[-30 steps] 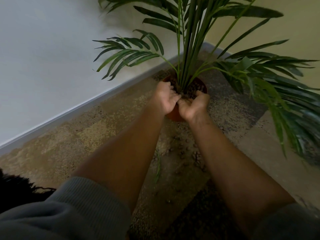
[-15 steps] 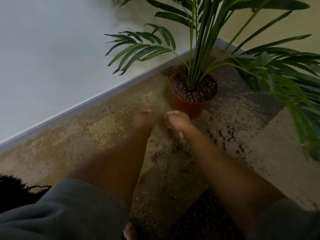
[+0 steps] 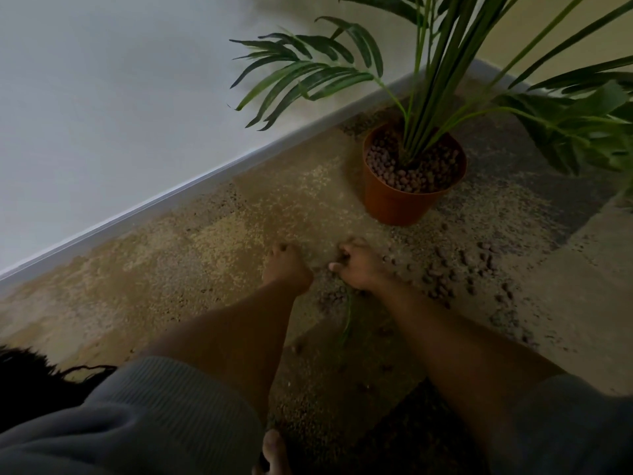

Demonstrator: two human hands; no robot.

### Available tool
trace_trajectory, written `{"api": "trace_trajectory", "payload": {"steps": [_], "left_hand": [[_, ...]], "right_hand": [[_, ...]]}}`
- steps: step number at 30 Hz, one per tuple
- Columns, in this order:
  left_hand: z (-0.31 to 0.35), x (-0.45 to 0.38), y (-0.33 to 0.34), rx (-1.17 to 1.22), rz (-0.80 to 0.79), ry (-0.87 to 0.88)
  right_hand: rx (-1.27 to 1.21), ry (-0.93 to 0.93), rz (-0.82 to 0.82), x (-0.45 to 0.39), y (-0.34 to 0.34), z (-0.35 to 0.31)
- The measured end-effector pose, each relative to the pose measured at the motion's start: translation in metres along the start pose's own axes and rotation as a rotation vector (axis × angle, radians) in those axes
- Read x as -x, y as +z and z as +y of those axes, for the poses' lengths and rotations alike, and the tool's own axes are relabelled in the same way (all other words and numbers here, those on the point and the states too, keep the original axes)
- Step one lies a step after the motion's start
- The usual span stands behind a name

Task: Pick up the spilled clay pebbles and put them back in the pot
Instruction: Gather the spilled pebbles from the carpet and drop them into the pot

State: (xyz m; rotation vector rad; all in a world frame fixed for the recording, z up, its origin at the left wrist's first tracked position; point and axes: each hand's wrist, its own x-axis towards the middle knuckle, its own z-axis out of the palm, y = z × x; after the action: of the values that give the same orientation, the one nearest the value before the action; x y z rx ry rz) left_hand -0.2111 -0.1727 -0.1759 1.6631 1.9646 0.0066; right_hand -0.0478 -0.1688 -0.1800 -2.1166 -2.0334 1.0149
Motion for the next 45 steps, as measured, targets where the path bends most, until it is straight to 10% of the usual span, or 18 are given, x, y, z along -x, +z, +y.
{"api": "trace_trajectory", "payload": {"steps": [12, 21, 30, 45], "left_hand": [[-0.009, -0.010, 0.010, 0.096, -0.036, 0.172], [0.000, -0.009, 0.017, 0.164, -0.062, 0.172], [0.025, -0.007, 0.002, 1.309, -0.297, -0.410], [0.165, -0.007, -0.086, 1.792, -0.287, -0.166]], "right_hand": [[-0.006, -0.225, 0.013, -0.005, 0.017, -0.013], [-0.080, -0.038, 0.057, -0.002, 0.009, -0.015], [-1.751, 0.461, -0.040, 0.007, -0.019, -0.011], [-2.398, 0.188, 0.393, 0.018, -0.139, -0.048]]}}
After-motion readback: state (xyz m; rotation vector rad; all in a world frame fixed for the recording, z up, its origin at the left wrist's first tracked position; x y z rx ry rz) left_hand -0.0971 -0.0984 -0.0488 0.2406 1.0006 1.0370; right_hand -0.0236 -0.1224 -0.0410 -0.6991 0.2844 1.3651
